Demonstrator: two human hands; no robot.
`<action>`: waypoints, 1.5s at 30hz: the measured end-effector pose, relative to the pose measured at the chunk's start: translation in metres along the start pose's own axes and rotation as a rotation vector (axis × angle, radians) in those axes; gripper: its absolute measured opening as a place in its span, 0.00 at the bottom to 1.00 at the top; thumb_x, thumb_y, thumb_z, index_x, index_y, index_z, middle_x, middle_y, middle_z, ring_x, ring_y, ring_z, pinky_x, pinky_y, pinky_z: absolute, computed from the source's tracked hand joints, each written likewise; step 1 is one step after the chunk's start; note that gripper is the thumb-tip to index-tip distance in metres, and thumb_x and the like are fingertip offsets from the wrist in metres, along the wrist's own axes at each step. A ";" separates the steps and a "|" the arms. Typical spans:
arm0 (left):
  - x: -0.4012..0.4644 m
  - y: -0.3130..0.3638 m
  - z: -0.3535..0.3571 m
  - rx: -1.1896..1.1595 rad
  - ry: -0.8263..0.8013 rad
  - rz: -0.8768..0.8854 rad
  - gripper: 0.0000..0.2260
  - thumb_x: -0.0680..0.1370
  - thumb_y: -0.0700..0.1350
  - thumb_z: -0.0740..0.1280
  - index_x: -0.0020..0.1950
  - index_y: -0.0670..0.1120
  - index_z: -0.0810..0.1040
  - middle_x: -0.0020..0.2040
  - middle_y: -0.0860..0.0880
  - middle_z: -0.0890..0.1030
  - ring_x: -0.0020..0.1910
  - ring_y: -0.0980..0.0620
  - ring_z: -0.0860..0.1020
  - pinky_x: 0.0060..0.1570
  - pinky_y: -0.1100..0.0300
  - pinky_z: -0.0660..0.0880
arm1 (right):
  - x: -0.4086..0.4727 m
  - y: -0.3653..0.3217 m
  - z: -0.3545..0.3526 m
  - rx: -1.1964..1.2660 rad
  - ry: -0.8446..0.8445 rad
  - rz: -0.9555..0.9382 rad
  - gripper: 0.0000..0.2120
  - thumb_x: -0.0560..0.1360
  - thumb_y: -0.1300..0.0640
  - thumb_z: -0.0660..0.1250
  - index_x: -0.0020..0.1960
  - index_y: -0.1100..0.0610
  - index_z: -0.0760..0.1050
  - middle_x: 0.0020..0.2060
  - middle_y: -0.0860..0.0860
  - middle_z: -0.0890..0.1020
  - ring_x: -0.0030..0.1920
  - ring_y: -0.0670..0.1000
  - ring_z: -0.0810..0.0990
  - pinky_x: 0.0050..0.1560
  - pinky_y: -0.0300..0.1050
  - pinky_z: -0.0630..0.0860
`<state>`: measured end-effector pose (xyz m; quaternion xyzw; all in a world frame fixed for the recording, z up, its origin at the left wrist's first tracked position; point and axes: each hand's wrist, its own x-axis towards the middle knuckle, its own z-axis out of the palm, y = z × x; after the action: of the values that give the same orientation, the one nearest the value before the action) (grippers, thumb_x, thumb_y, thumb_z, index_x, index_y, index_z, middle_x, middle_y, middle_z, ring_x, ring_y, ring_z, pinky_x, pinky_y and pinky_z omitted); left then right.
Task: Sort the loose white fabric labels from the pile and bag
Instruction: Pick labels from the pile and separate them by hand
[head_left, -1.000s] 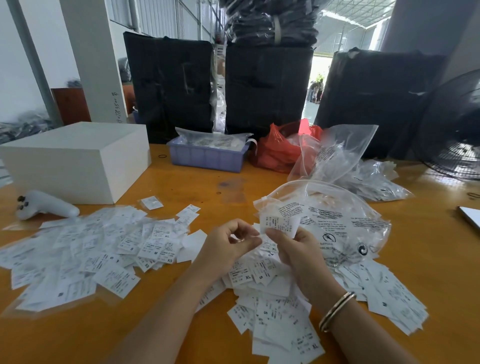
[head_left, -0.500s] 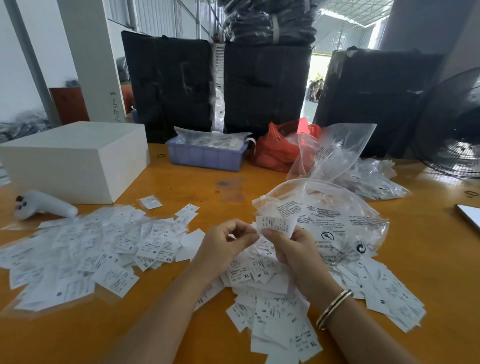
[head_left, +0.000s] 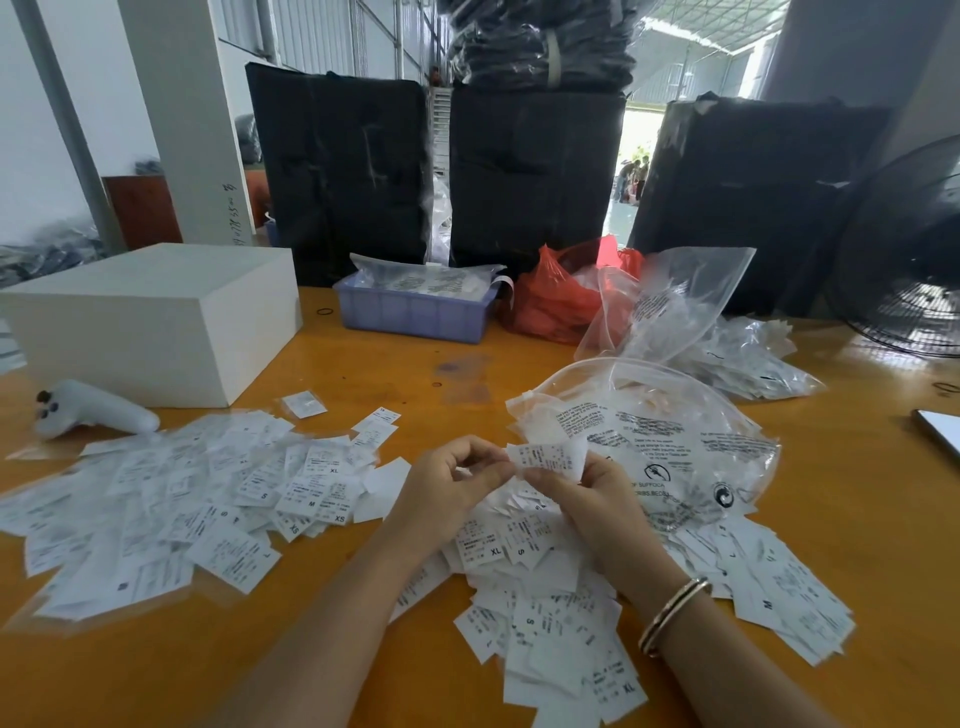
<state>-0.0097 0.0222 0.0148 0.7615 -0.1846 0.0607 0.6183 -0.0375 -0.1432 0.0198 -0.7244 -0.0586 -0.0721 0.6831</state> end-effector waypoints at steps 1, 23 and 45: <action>0.000 0.001 0.000 -0.008 -0.002 -0.002 0.03 0.71 0.52 0.72 0.40 0.56 0.79 0.37 0.64 0.81 0.38 0.67 0.77 0.37 0.75 0.71 | 0.001 0.002 -0.001 -0.035 0.002 0.005 0.02 0.71 0.59 0.73 0.43 0.57 0.81 0.39 0.55 0.85 0.39 0.52 0.84 0.39 0.44 0.80; 0.001 -0.004 0.000 -0.125 0.011 -0.066 0.07 0.67 0.54 0.74 0.40 0.53 0.81 0.39 0.54 0.84 0.39 0.58 0.82 0.39 0.68 0.76 | 0.002 0.010 -0.001 0.053 0.063 -0.052 0.07 0.73 0.57 0.71 0.37 0.50 0.79 0.26 0.46 0.72 0.25 0.42 0.66 0.26 0.32 0.66; 0.000 -0.004 -0.003 0.124 -0.085 -0.073 0.08 0.71 0.50 0.74 0.33 0.55 0.79 0.32 0.58 0.81 0.32 0.63 0.76 0.32 0.72 0.71 | -0.001 0.003 -0.001 -0.172 0.059 -0.121 0.07 0.72 0.55 0.72 0.36 0.51 0.78 0.28 0.51 0.75 0.29 0.48 0.69 0.30 0.40 0.67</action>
<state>-0.0079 0.0254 0.0121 0.8065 -0.1786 0.0168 0.5634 -0.0378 -0.1446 0.0169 -0.7732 -0.0757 -0.1393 0.6141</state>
